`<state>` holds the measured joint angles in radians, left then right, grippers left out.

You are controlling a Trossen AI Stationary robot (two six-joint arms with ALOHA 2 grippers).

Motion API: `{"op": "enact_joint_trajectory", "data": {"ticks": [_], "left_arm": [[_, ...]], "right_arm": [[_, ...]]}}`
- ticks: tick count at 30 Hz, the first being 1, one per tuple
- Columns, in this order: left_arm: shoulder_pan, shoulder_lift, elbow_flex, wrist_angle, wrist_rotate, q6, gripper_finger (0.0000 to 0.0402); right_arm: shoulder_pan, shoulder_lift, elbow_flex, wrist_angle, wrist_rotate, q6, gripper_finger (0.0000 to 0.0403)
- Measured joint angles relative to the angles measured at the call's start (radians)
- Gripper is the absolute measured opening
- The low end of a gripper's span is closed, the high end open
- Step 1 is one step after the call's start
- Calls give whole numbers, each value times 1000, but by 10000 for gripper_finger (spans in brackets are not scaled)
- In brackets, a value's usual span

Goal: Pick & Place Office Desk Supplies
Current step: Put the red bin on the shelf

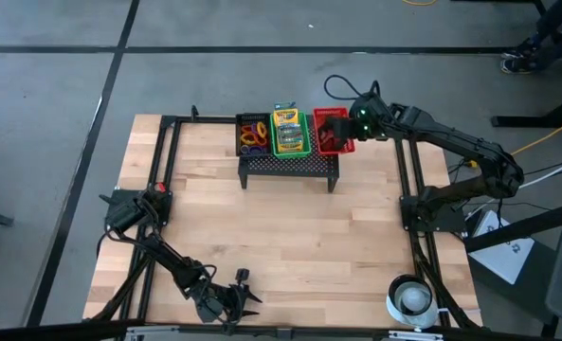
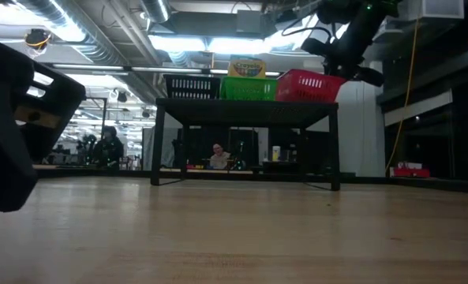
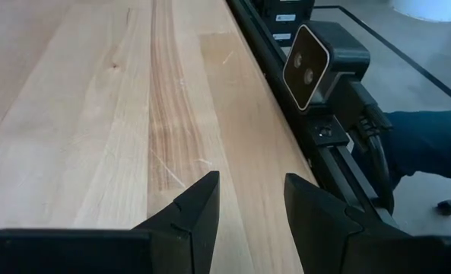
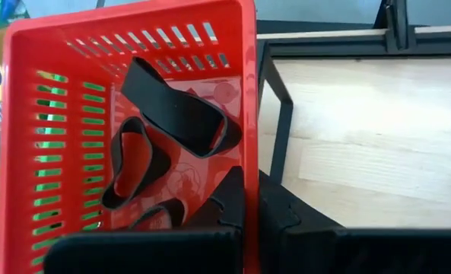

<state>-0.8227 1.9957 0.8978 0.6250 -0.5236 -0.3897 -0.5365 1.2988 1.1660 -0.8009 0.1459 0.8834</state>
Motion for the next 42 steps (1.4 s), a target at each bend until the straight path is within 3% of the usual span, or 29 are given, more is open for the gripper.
{"op": "enact_joint_trajectory", "data": {"ticks": [30, 42], "left_arm": [[0, 0, 0, 7, 3, -10, 143], [0, 0, 0, 7, 2, -10, 143]], "right_arm": [[39, 66, 0, 46, 7, 44, 7], [49, 64, 52, 58, 7, 16, 124]]}}
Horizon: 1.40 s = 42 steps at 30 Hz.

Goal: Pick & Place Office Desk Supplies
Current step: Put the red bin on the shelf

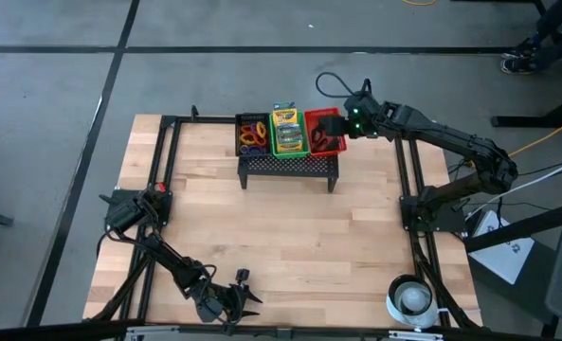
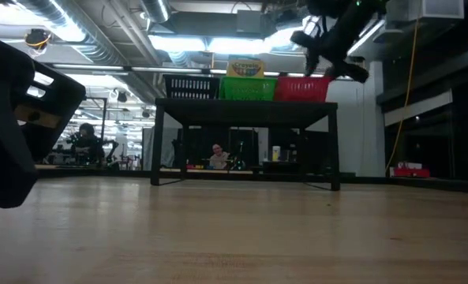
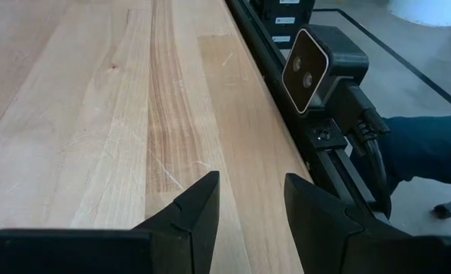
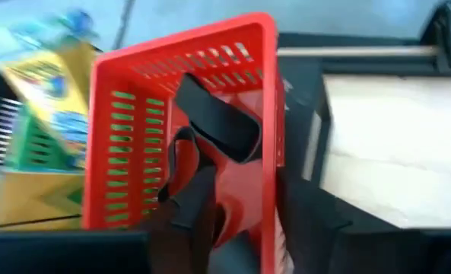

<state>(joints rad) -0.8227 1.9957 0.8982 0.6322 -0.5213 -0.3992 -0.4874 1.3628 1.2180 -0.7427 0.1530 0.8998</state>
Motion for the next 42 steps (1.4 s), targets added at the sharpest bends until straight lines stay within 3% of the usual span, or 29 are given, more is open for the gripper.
{"op": "enact_joint_trajectory", "data": {"ticks": [5, 11, 23, 42], "left_arm": [[0, 0, 0, 0, 0, -5, 143], [0, 0, 0, 0, 0, -11, 143], [0, 0, 0, 0, -1, -25, 143], [0, 0, 0, -1, -1, -26, 143]], "right_arm": [[26, -2, 94, 1, 15, -14, 162], [56, -2, 159, -36, 30, 3, 178], [70, 5, 131, -120, 64, 11, 171], [64, 5, 16, -49, 80, 50, 167]]}}
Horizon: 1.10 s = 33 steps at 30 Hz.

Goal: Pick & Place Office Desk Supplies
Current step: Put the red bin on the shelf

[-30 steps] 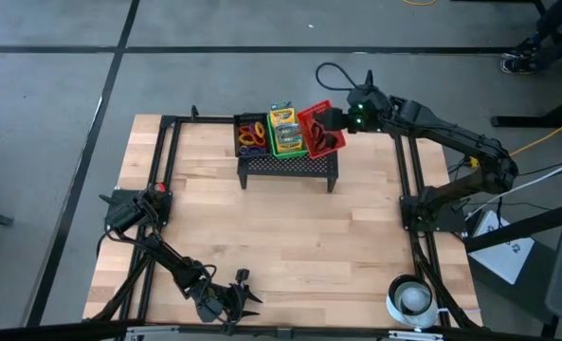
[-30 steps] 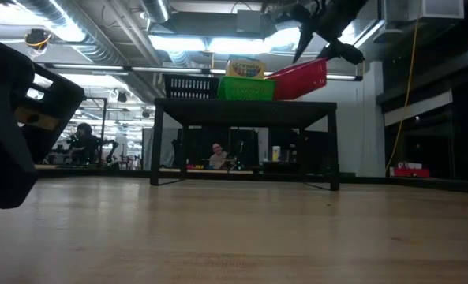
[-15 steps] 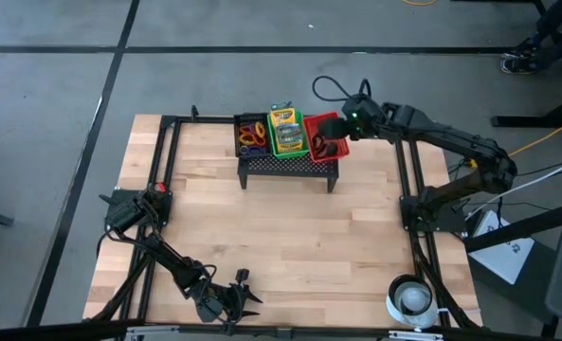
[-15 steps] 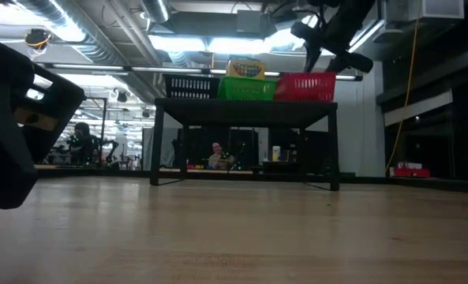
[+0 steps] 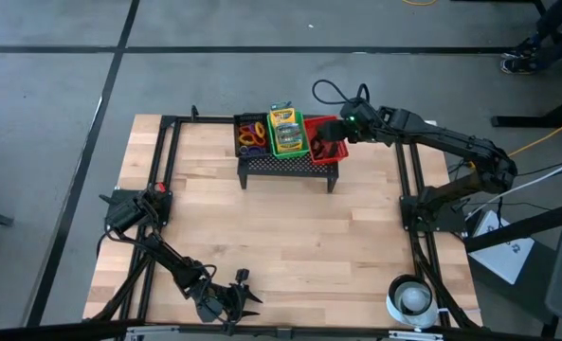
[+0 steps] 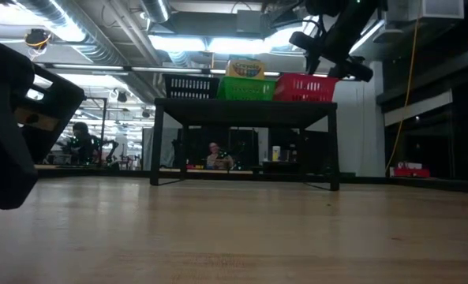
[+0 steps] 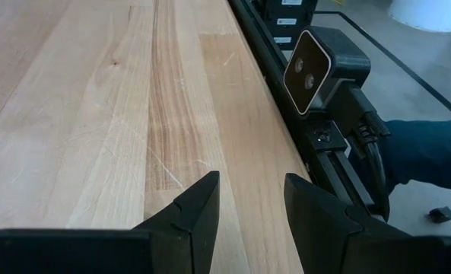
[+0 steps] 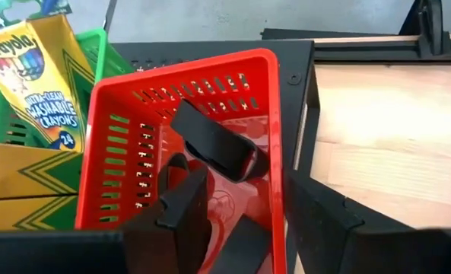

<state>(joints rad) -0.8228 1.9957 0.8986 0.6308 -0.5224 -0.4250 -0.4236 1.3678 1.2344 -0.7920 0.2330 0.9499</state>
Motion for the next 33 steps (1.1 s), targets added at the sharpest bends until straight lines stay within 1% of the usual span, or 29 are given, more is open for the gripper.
{"op": "enact_joint_trajectory", "data": {"ticks": [10, 14, 24, 29, 33], "left_arm": [[0, 0, 0, 0, 0, -1, 143], [0, 0, 0, 0, 0, -2, 143], [0, 0, 0, 0, 0, -7, 143], [0, 0, 0, 0, 0, -9, 143], [0, 0, 0, -2, 0, -9, 143]], "right_arm": [[0, 0, -2, 88, -27, 4, 159], [0, 0, -2, 96, -39, 4, 160], [0, 0, -2, 23, -41, -7, 160], [-2, 0, -2, -33, 13, -33, 160], [-14, 0, -2, -82, 18, -42, 160]]}}
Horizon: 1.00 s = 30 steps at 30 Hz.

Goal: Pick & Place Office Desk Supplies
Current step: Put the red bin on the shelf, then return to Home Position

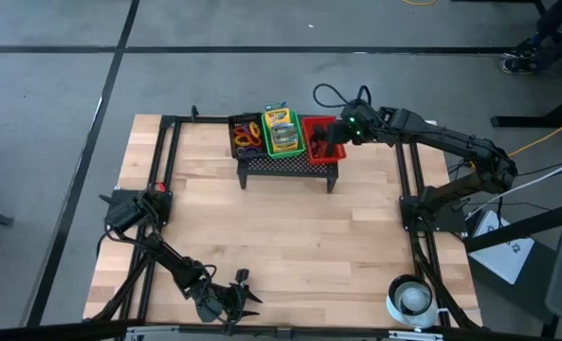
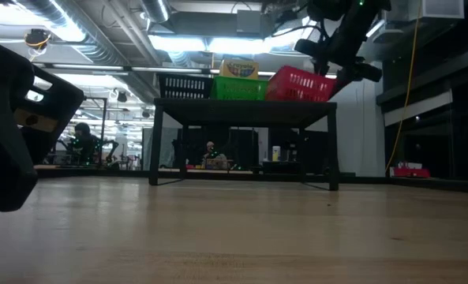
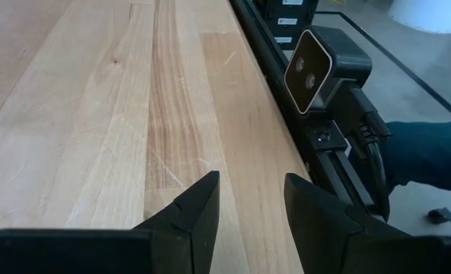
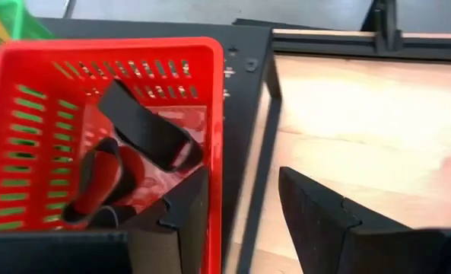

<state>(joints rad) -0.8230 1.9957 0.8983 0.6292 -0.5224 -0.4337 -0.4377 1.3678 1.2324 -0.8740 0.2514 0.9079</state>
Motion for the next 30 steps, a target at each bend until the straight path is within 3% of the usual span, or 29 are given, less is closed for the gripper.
{"op": "enact_joint_trajectory", "data": {"ticks": [6, 30], "left_arm": [[0, 0, 0, -5, 0, 0, 143], [0, 0, 0, -5, -8, 1, 143]], "right_arm": [[-5, 0, 0, -5, 24, -5, 160], [-5, -5, 12, 35, -58, -26, 160]]}}
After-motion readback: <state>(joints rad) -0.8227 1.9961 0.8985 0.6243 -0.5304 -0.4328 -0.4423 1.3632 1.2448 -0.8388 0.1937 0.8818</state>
